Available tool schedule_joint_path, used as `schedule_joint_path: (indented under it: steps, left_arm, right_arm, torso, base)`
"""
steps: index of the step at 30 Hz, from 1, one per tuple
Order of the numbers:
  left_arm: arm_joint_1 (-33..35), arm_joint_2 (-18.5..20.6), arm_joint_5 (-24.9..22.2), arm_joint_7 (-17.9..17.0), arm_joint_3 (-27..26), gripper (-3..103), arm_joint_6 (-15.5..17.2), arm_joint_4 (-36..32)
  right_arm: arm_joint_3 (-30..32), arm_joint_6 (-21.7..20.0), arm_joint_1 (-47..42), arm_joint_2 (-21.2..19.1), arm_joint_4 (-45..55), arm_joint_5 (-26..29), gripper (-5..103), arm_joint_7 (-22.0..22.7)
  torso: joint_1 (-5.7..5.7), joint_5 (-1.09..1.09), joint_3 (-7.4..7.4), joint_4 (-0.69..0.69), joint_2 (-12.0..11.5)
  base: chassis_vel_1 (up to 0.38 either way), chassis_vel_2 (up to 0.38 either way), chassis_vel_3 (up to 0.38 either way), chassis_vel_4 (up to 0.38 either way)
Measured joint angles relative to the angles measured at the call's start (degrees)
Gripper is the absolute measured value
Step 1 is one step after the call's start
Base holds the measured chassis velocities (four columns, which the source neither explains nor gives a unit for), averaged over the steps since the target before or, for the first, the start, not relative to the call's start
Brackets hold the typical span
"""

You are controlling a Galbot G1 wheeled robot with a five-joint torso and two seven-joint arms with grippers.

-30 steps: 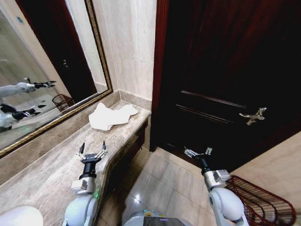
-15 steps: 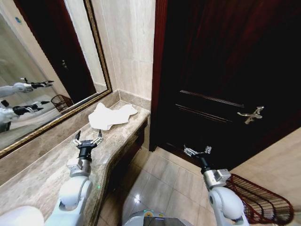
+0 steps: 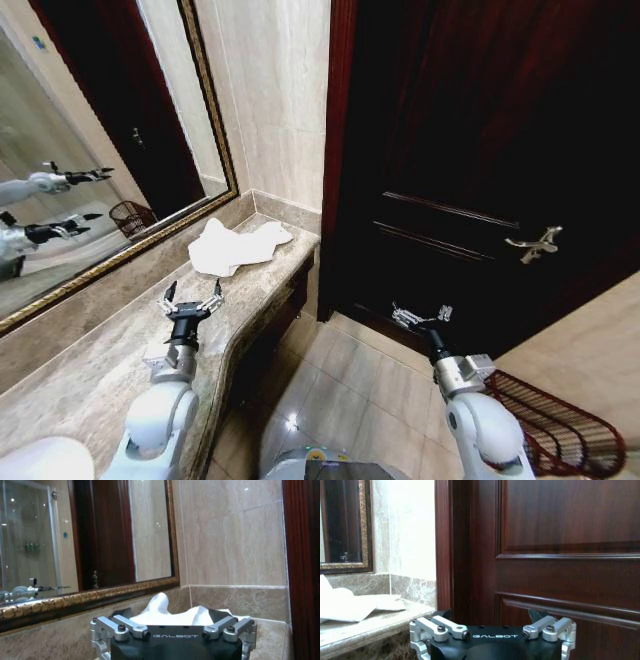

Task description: Discard the used towel into the hamper.

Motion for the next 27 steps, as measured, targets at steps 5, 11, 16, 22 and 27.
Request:
schedule_joint_path:
  steps: [5,11,16,22,27]
  left_arm:
    - [-0.1,-0.2,0.2,0.6,0.0,100,0.0,-0.1]
    - [-0.4,-0.2,0.2,0.6,0.0,100,0.7,0.0]
    - [-0.6,-0.1,-0.1,0.5,0.2,100,1.8,0.4]
    - [-0.8,0.2,-0.4,0.5,0.2,100,2.0,1.1]
    - [-1.9,2.0,-3.0,0.0,-0.1,100,4.2,1.6]
  right_arm:
    - [0.3,0.1,-0.1,-0.2,0.0,0.1,100,0.0]
    - [0.5,0.1,-0.1,-0.4,-0.2,0.2,100,-0.1]
    - [0.5,0.4,-0.2,-0.4,-0.7,0.2,100,-0.2]
    - [0.5,-0.2,-0.3,-0.5,-0.7,-0.2,100,-0.3]
    - [-0.2,-1.2,0.8,-1.5,-0.9,-0.3,100,-0.2]
  torso:
    - [0.64,0.00,0.68,0.01,1.3]
    - [1.48,0.00,1.67,0.01,3.2]
    - [2.43,0.00,2.80,0.01,5.2]
    - [3.39,0.00,3.93,0.01,7.3]
    - [4.12,0.00,4.78,0.01,8.9]
  base:
    - [0.000,0.000,0.000,0.000]
    - [0.000,0.000,0.000,0.000]
    - [0.000,0.000,0.000,0.000]
    - [0.000,0.000,0.000,0.000]
    - [0.000,0.000,0.000,0.000]
